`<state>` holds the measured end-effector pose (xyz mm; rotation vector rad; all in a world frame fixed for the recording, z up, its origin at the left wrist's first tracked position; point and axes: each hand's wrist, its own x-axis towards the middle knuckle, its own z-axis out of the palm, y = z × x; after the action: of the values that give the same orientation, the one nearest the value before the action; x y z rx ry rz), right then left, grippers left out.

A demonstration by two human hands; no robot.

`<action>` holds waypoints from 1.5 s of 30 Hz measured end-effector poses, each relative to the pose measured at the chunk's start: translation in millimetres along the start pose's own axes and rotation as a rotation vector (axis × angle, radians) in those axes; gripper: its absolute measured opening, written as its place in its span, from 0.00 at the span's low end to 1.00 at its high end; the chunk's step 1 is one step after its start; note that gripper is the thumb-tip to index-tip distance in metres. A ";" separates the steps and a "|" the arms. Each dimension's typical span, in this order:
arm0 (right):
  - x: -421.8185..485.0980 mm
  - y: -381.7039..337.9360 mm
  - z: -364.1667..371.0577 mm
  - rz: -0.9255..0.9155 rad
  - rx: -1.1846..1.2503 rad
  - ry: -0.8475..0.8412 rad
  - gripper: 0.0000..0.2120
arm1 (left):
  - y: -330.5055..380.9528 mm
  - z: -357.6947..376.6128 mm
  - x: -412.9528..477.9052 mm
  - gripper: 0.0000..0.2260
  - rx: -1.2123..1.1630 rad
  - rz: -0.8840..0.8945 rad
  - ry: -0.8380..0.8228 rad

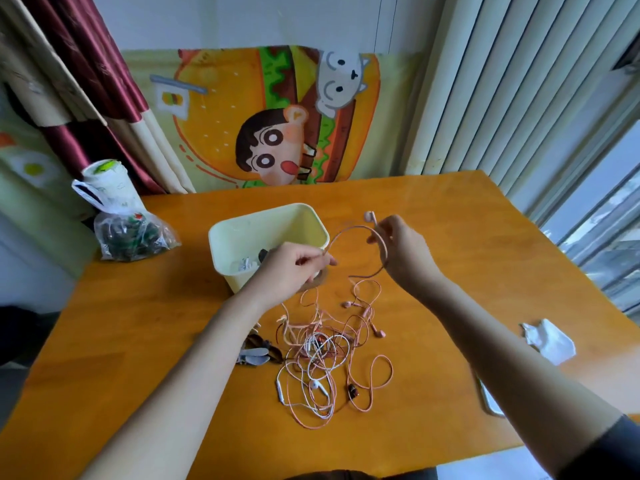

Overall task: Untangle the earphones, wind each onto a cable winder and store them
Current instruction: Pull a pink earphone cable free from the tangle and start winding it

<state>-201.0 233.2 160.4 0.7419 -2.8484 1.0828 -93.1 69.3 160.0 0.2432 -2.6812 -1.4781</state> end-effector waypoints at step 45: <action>14.1 -8.4 -26.7 0.135 0.274 0.195 0.10 | -79.7 27.8 -23.0 0.06 -0.260 -0.269 -0.125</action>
<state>-214.1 238.5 188.3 0.4261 -2.6483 1.4942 -66.0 54.6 78.1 0.5266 -2.5893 -1.9588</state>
